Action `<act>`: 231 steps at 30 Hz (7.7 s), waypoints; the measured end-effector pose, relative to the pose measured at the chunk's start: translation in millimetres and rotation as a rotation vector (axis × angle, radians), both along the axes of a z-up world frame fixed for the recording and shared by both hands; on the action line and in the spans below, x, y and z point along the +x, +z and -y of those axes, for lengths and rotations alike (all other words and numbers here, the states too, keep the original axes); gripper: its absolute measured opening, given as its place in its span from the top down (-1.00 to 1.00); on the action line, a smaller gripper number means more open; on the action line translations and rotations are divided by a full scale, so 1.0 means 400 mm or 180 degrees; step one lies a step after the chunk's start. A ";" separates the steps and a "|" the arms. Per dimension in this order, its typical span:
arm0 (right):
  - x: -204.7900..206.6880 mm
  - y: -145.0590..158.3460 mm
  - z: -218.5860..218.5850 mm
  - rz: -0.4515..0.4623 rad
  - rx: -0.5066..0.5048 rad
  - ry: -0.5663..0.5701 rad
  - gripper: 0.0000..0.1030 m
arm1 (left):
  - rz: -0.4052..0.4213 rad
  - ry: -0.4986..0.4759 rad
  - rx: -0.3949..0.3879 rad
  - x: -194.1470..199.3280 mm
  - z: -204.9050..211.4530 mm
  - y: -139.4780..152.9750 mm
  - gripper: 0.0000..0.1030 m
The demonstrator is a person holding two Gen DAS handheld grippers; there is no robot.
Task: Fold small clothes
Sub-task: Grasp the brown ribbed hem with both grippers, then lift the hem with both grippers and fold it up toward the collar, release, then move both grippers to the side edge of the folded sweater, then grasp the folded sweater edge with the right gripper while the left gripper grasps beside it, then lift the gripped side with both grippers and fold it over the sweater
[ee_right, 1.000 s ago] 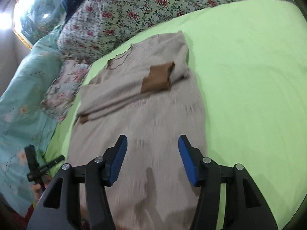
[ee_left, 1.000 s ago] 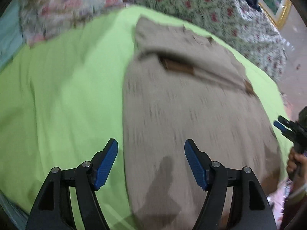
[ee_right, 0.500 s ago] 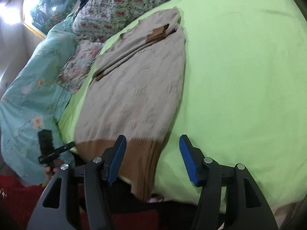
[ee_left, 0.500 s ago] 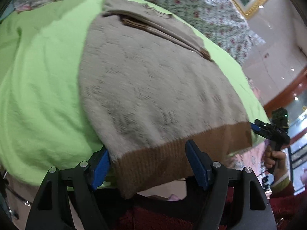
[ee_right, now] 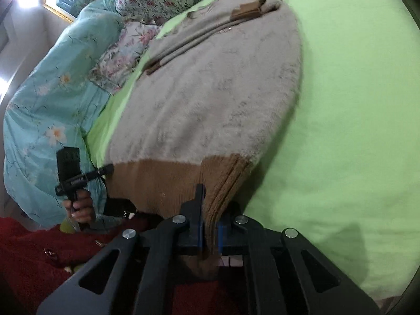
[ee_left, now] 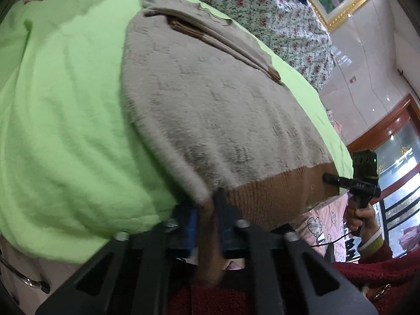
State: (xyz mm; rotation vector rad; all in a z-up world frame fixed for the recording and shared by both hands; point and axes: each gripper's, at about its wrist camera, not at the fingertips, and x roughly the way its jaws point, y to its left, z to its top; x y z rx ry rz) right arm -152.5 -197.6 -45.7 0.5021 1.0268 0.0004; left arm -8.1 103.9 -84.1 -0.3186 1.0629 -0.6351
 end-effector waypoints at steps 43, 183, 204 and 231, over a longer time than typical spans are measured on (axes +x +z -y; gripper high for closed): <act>0.853 0.093 0.493 0.0618 -0.0254 -0.0987 0.78 | 0.0552 0.1011 0.0381 0.969 0.141 0.152 0.84; 0.850 0.119 0.615 -0.0148 -0.0176 -0.0383 0.47 | 0.0339 -0.0676 0.1078 0.619 1.053 0.146 0.27; 0.692 0.087 0.564 -0.0109 0.0333 -0.0955 -0.60 | -0.0075 0.0169 0.0863 0.720 0.641 0.192 -0.56; 0.823 0.101 0.418 -0.0064 0.0341 -0.0264 0.32 | -0.0098 0.0245 0.0269 0.822 0.570 0.160 0.12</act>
